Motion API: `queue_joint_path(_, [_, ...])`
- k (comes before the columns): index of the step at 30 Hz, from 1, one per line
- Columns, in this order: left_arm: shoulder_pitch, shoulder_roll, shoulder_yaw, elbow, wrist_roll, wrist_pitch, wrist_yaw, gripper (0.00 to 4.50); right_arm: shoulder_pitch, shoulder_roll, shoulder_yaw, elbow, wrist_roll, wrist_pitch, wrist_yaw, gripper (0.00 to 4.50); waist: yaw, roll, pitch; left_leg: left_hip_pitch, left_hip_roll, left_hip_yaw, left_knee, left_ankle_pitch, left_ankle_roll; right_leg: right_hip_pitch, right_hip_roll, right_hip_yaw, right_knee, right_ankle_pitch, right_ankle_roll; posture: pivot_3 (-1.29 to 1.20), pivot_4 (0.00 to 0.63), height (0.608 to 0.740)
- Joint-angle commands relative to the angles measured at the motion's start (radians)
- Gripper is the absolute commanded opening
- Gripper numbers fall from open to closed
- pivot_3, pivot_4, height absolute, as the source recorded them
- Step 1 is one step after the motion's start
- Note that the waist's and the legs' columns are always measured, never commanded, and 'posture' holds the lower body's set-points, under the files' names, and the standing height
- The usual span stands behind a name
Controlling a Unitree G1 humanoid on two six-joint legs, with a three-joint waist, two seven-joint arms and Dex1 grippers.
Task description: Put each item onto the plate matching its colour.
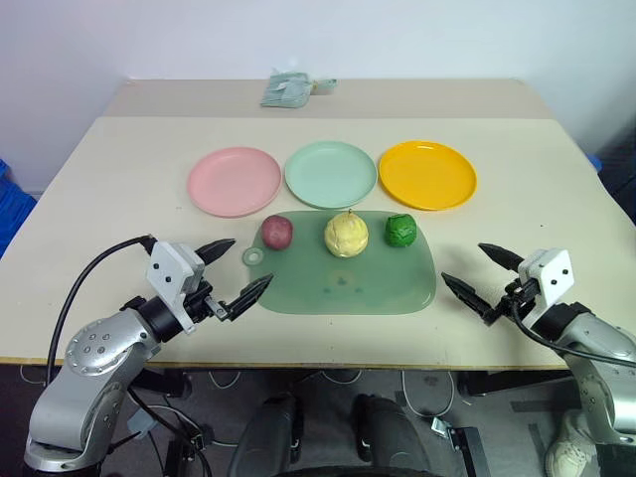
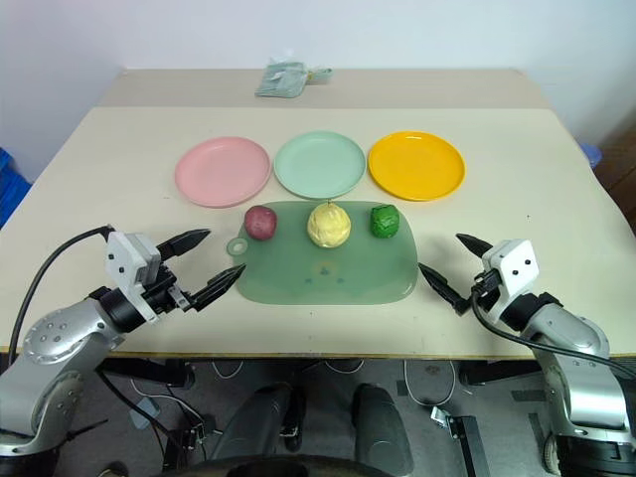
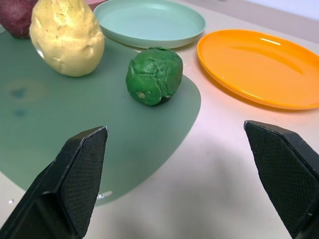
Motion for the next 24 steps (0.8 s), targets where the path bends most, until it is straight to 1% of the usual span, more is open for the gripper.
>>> queue_joint_path(1, [0.009,0.015,0.005,-0.048,-0.021,0.02,0.003,4.5,0.005,-0.02,-0.036,-0.006,0.02,-0.029,0.022,4.48,0.0,0.0,0.0,0.0,0.0,0.0,0.0,0.0,0.0,0.0,0.0,0.0,0.0,0.0,0.0,0.0,0.15,0.74])
queue_joint_path(5, [-0.015,0.001,0.003,-0.059,-0.032,0.043,0.032,4.5,0.008,-0.019,-0.041,0.002,0.019,-0.037,0.034,4.48,0.0,0.0,0.0,0.0,0.0,0.0,0.0,0.0,0.0,0.0,0.0,0.0,0.0,0.0,0.0,0.0,0.15,0.74])
queue_joint_path(7, [-0.045,-0.011,0.0,-0.057,-0.064,0.074,0.054,4.5,0.006,-0.018,-0.041,0.008,0.019,-0.043,0.037,4.48,0.002,0.0,0.0,0.0,0.0,0.0,0.0,0.0,0.0,0.0,0.0,0.0,0.0,0.0,0.0,0.0,0.15,0.74])
queue_joint_path(10, [-0.082,-0.013,-0.001,-0.054,-0.075,0.131,0.102,4.5,0.001,-0.017,-0.039,0.013,0.018,-0.047,0.04,4.48,0.0,0.0,0.0,0.0,0.0,0.0,0.0,0.0,0.0,0.0,0.0,0.0,0.0,0.0,0.0,0.0,0.15,0.74])
queue_joint_path(12, [-0.116,-0.009,0.007,-0.047,-0.083,0.213,0.166,4.5,-0.005,-0.017,-0.032,0.023,0.01,-0.054,0.039,4.48,0.0,0.0,0.0,0.0,0.0,0.0,0.0,0.0,0.0,0.0,0.0,0.0,0.0,0.0,0.0,0.0,0.15,0.74])
queue_joint_path(14, [-0.139,-0.008,0.009,-0.043,-0.09,0.256,0.197,4.5,-0.009,-0.019,-0.025,0.029,0.004,-0.058,0.041,4.48,0.0,0.0,0.0,0.0,0.0,0.0,0.0,0.0,0.0,0.0,0.001,0.0,0.0,0.0,0.0,0.0,0.15,0.74])
queue_joint_path(22, [-0.148,-0.044,0.045,-0.01,-0.117,0.25,0.222,4.5,-0.045,-0.03,0.0,0.004,0.014,-0.051,0.062,4.48,0.0,0.0,0.0,0.0,0.0,0.0,0.0,0.0,0.0,0.0,0.001,0.0,0.001,0.0,0.0,0.0,0.15,0.74])
queue_joint_path(24, [-0.153,-0.056,0.044,0.015,-0.114,0.262,0.243,4.5,-0.064,-0.04,0.01,-0.028,0.053,-0.028,0.097,4.48,0.0,0.0,0.0,0.0,0.0,0.0,0.0,0.0,0.0,0.0,0.001,0.0,0.001,0.0,0.0,0.0,0.15,0.74])
